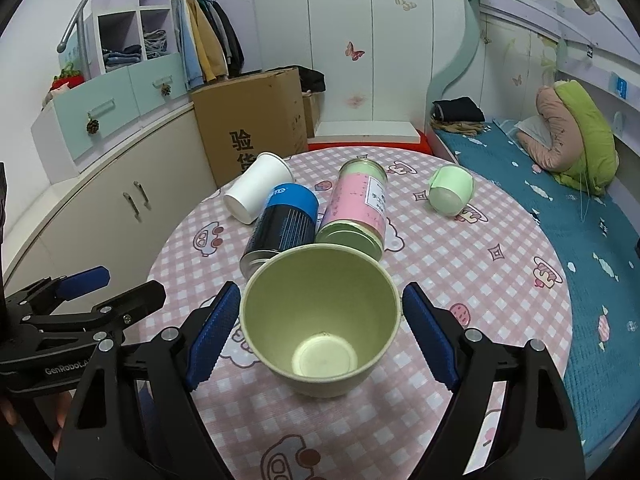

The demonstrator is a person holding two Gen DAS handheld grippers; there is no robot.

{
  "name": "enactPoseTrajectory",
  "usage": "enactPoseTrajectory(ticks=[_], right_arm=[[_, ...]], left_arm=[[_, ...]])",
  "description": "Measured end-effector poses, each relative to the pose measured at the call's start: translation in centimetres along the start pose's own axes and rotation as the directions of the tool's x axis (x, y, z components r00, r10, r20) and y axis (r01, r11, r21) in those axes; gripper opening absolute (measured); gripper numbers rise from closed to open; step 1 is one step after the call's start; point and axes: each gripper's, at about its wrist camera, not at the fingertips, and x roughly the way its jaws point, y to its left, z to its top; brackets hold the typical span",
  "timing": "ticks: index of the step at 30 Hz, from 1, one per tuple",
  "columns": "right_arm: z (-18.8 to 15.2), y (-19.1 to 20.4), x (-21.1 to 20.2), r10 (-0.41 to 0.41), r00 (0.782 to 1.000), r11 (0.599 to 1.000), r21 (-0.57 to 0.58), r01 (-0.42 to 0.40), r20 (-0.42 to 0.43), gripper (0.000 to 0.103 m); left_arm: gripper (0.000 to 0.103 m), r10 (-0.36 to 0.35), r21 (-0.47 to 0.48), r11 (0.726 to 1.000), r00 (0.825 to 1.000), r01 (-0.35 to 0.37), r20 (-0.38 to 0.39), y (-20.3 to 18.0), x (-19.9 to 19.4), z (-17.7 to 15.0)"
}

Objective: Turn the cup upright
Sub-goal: 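Rotate the held pale green cup upright with the right gripper, then set the upright cup on the table and open the right gripper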

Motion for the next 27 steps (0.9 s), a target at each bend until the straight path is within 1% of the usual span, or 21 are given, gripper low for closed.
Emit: enactPoseTrajectory(ticks=[8,17,22,27], right_arm=[[0.1,0.2,-2.2,0.017,0.999,1.0,0.025,-0.018,0.045,0.084],[0.1,0.5,-5.9,0.026,0.993,0.999,0.026,-0.029,0.113,0.085],[-0.1,0.6,-8.1,0.034,0.989,0.999,0.029,-0.038,0.147,0.085],[-0.3,0.9,-11.2,0.038,0.978,0.999,0.023,-0.044,0.205,0.085]], left_arm=[[0.092,-0.001,0.001,1.0,0.999,0.001,0.042,-0.2,-2.2,-0.1],[0.093,-0.008,0.028,1.0,0.995,0.005,0.104,-1.5,-5.3,-0.2],[0.092,-0.012,0.043,0.999,0.989,0.005,0.145,-2.2,-7.4,-0.5],[0.093,-0.015,0.057,0.998,0.981,0.004,0.193,-2.9,-9.7,-0.8]])
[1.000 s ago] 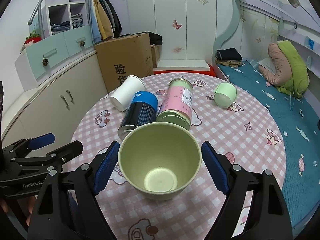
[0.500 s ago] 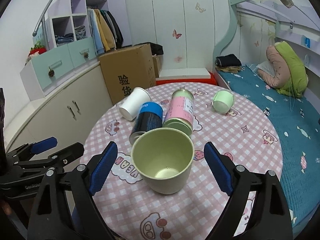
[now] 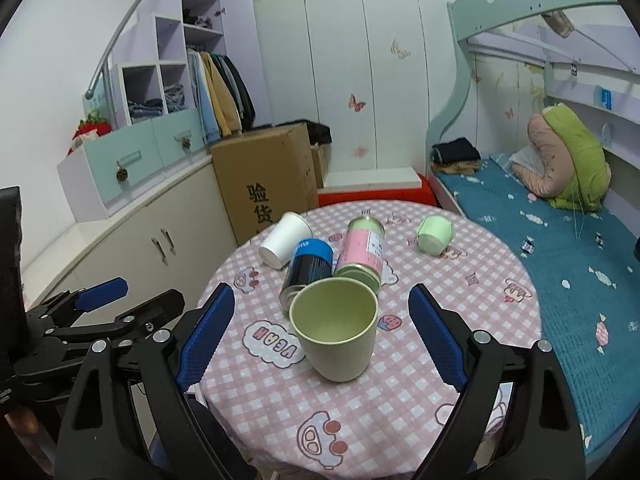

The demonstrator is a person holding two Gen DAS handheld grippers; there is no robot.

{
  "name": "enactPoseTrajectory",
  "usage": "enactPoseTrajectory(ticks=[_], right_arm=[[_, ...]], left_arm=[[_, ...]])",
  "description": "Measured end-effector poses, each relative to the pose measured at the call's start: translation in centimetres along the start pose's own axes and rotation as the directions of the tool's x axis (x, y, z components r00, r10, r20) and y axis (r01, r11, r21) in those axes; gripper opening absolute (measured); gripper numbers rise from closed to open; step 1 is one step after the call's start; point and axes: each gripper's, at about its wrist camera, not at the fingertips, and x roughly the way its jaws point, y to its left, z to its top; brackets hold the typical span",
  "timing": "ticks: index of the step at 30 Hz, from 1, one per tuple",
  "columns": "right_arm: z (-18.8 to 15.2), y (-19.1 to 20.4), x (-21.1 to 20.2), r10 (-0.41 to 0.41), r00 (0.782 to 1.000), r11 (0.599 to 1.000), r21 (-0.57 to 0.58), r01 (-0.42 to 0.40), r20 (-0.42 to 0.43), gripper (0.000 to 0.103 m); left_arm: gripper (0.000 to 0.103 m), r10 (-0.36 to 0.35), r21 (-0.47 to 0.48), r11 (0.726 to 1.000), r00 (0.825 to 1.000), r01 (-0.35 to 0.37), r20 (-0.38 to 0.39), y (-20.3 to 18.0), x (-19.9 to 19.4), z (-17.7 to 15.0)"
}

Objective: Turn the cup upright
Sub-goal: 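Set the upright cup on the table and open the right gripper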

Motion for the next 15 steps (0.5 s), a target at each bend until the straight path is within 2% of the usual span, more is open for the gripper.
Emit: enactPoseTrajectory(ticks=[7,14,15], right_arm=[[0.6,0.7,-5.2,-0.009,0.994,1.0,-0.012,0.01,0.106,0.086],[0.6,2.1,-10.0,-0.04,0.977,0.997,-0.055,0.052,0.209,0.087],[0.5,2.2,-10.4,-0.047,0.975,0.996,-0.06,0.061,0.217,0.094]], left_arm=[[0.094,0.019,0.018,1.0,0.994,-0.021,0.111,-1.0,-4.2,0.1],[0.097,0.066,0.029,0.997,0.964,-0.076,0.257,-1.9,-9.0,0.2],[0.097,0.062,0.033,0.997,0.96,-0.074,0.273,-2.0,-9.7,0.2]])
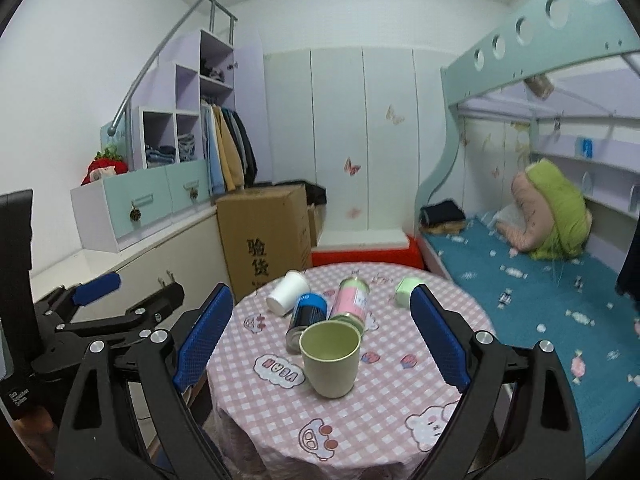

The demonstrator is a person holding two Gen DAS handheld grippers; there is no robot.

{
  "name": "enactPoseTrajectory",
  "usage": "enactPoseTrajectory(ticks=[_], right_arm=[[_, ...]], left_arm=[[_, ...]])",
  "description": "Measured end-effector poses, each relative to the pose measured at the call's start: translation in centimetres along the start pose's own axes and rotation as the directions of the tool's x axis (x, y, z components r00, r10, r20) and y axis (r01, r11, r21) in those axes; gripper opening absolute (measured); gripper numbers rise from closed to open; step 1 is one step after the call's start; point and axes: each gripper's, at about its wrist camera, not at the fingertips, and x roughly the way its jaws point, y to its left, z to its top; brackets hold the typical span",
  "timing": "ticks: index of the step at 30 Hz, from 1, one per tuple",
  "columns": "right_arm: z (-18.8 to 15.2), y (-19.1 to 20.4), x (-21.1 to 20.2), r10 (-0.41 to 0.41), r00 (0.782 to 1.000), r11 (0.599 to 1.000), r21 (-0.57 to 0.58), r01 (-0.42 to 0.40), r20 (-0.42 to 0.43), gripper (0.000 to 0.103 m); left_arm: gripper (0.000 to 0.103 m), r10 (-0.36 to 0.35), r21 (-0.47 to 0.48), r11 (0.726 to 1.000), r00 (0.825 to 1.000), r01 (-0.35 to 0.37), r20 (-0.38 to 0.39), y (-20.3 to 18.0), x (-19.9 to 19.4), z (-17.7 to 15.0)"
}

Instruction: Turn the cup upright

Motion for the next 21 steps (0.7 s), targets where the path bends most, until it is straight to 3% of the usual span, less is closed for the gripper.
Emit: enactPoseTrajectory(ticks=[9,21], right_arm=[[0.1,0.4,-2.8,-0.024,0.998,0.999,-0.028,0.026,0.062,0.096],[0.0,0.5,-3.8,-0.029,0.996,0.999,-0.032,0.032,0.087,0.096]], left_arm=[[0.098,0.01,0.005,1.0,0.995,-0.01,0.097,-0.4,-3.2,0.8],[0.098,-0.001,0.029,1.0,0.992,-0.003,0.127,-1.3,-4.4,0.8]])
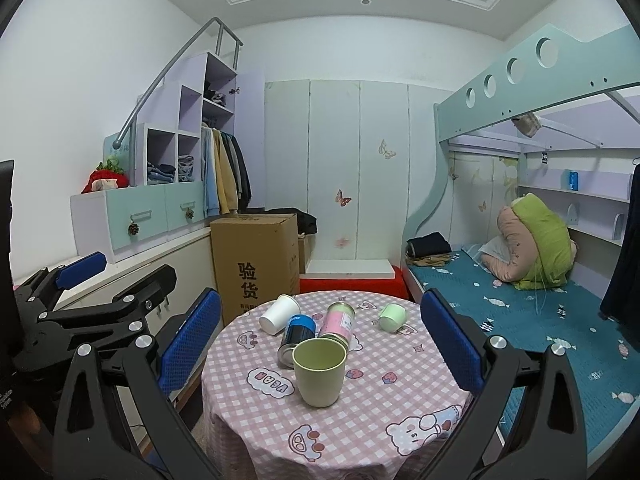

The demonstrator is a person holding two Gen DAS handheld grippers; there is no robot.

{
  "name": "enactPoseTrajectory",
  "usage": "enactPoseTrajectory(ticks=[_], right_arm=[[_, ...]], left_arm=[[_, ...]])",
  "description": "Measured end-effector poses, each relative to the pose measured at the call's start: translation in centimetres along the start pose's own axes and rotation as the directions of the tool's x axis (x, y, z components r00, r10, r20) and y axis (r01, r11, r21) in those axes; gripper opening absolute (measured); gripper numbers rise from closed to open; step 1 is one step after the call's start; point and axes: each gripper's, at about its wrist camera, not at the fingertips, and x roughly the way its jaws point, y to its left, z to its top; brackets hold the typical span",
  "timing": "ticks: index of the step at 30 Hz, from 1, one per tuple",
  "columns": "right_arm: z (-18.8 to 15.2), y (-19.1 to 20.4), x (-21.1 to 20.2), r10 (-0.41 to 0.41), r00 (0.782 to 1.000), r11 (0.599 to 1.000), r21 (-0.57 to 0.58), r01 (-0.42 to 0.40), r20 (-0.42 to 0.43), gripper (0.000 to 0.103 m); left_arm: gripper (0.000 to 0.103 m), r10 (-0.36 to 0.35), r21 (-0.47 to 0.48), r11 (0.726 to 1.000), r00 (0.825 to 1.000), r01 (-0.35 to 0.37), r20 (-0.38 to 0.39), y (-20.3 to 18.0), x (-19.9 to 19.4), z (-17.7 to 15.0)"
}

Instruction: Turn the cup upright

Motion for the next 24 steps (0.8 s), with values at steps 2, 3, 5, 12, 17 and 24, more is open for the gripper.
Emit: enactPoseTrajectory(ticks=[2,3,5,12,17,24], right_arm=[[-0.02,-0.04,-0.04,-0.001,1.0,1.0,0.001,0.001,0.0,0.096],[-0.01,-0.06,-0.04,-0.002,1.0,1.0,0.001,0.002,0.001,0.096],[0.01,-0.11,-0.05,-0.002,1.0,1.0,0.003,0.002,0.002,0.096],[-0.03,-0.21,-0.12,0.001,1.0,1.0,0.005,-0.001,0.001,0.096],[-0.01,-0.24,-0.23,0.0,1.0,1.0,0.004,0.0,0.003,0.096],[0.06,-0.23,-0.29,-0.001,1.0,1.0,0.008,0.001,0.002,0.096]], left_arm=[[0.098,-0.002,0.001,1.0,1.0,0.002,-0.001,-0.02,0.01,-0.04],[0.098,-0.001,0.001,1.0,1.0,0.001,0.0,-0.06,0.0,-0.01],[0.098,-0.002,-0.001,1.0,1.0,0.002,-0.002,-0.11,0.02,0.04],[0.098,-0.001,0.0,1.0,1.0,0.001,-0.001,-0.12,0.03,0.0],[0.098,-0.001,0.001,1.0,1.0,0.001,0.0,-0.11,0.03,-0.03],[0.098,-0.001,0.001,1.0,1.0,0.001,0.0,-0.13,0.02,-0.04]])
